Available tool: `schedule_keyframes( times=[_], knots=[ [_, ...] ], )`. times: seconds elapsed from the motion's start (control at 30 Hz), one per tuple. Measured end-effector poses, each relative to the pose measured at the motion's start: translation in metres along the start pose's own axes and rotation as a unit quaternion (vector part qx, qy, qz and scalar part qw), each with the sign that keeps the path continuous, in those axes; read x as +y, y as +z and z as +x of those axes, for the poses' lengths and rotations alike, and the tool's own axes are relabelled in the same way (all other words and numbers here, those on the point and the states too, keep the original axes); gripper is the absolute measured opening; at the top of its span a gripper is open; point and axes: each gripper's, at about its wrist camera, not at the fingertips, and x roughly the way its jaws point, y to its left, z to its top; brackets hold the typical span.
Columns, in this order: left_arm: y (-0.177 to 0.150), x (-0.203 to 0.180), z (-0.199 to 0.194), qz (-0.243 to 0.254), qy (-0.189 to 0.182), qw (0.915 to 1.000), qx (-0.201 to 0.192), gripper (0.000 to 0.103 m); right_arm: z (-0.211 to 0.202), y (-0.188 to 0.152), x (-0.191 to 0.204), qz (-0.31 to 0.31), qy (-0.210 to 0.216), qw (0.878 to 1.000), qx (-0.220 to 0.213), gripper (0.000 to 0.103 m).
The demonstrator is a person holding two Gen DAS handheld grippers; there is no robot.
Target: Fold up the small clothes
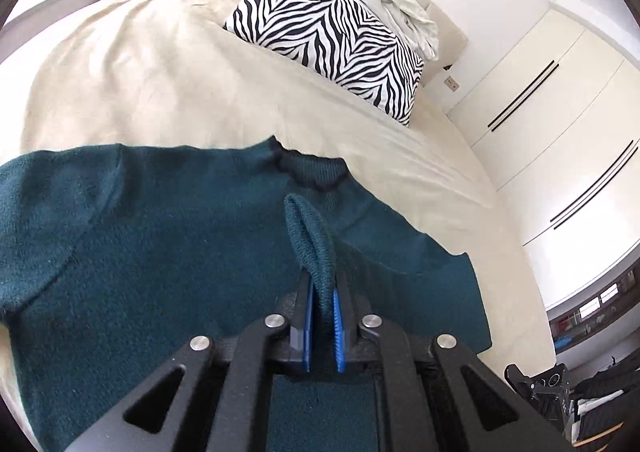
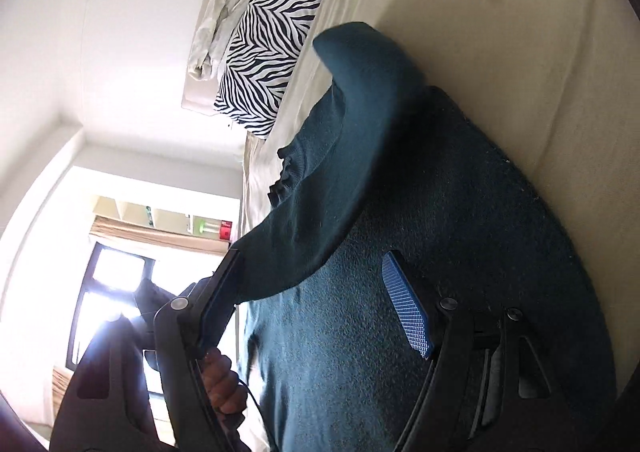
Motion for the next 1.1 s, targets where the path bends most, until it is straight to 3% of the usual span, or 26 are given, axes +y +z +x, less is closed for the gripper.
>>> schedule_keyframes(
  times=[0.27, 0.47, 0.7, 0.8, 0.93, 1.1],
  knots=[
    [-0.002, 0.024, -0.016, -0.027, -0.008, 0.9989, -0.037, 0.009, 0.016, 0.028, -0.005, 0.067, -0.026, 0.997, -0.003, 0.07],
    [0.018, 0.024, -0.015, -0.042, -0.001, 0.9967, -0.069, 0.009, 0.038, 0.059, 0.002, 0.096, -0.047, 0.994, -0.003, 0.072],
    [0.013, 0.033, 0.007, -0.049, 0.012, 0.9976, -0.047, 0.009, 0.045, 0.089, 0.01, 0.087, -0.029, 0.995, -0.049, 0.071],
    [0.007, 0.046, 0.017, -0.061, 0.023, 0.9972, -0.037, 0.009, 0.036, 0.09, -0.001, 0.099, -0.007, 0.993, -0.07, 0.064],
    [0.003, 0.062, 0.028, -0.075, 0.031, 0.9963, -0.028, 0.009, 0.018, 0.085, -0.024, 0.116, 0.01, 0.988, -0.097, 0.041],
    [-0.005, 0.07, 0.036, -0.07, 0.037, 0.9967, -0.018, 0.01, 0.012, 0.077, -0.023, 0.088, -0.003, 0.992, -0.095, 0.037]
  ],
)
